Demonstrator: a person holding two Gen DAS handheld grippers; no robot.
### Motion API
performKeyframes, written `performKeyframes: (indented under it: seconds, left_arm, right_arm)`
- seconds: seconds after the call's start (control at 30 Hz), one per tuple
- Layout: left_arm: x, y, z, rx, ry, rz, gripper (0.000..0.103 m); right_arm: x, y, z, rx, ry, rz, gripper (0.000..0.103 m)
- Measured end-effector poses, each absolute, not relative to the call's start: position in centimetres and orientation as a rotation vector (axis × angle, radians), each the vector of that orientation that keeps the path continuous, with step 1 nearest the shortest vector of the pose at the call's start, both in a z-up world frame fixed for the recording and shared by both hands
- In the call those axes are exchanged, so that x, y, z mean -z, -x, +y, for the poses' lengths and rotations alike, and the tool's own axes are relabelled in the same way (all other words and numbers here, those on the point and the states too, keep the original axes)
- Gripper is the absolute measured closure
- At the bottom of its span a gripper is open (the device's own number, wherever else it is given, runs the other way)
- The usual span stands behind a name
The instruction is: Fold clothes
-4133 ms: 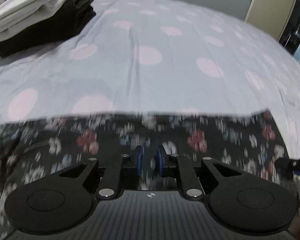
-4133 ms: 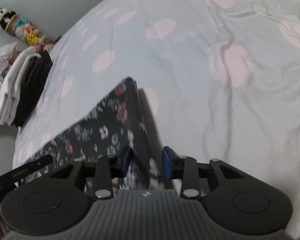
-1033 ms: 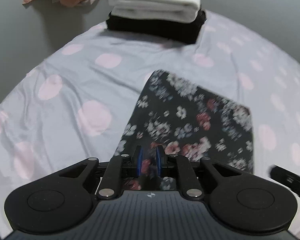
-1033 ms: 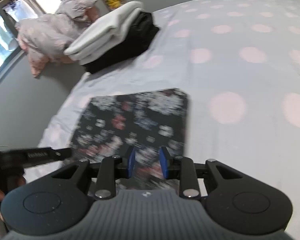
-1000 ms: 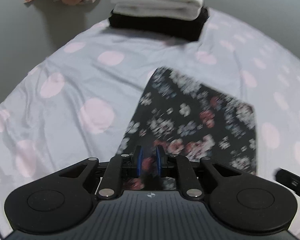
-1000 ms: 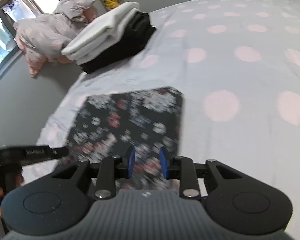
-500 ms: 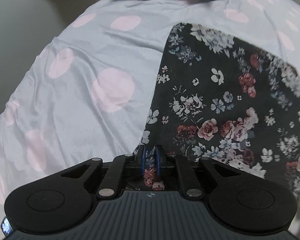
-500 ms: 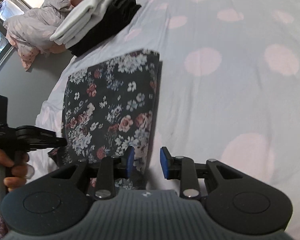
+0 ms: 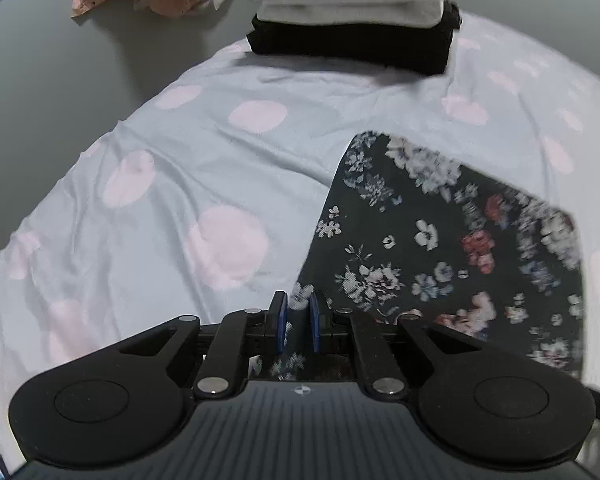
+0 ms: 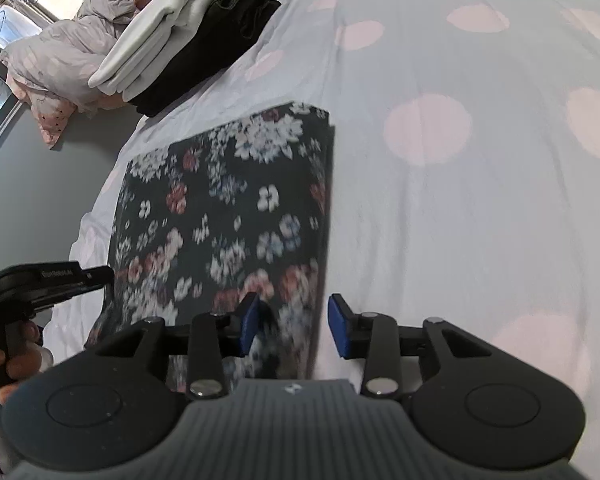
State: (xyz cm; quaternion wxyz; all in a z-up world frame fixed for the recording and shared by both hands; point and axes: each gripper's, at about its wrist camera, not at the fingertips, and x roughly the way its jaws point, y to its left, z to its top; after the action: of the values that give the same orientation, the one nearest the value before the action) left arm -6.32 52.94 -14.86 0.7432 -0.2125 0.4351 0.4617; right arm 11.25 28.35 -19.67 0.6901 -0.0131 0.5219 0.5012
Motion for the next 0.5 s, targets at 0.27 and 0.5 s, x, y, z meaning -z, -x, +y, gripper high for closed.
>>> performKeyframes:
  seconds: [0.27,0.5]
  left_arm:
    - [16.6,4.8,53.2,-0.99,0.429,1.008,0.09]
    - [16.8,5.2,54.0,-0.976,0.48,0.992,0.092]
  right_arm:
    - [20.3,-12.1,31.7,-1.136,0.046,1.166,0.052]
    - [21.2,-13.3,32.3,-1.136,-0.057,1.194,0.064]
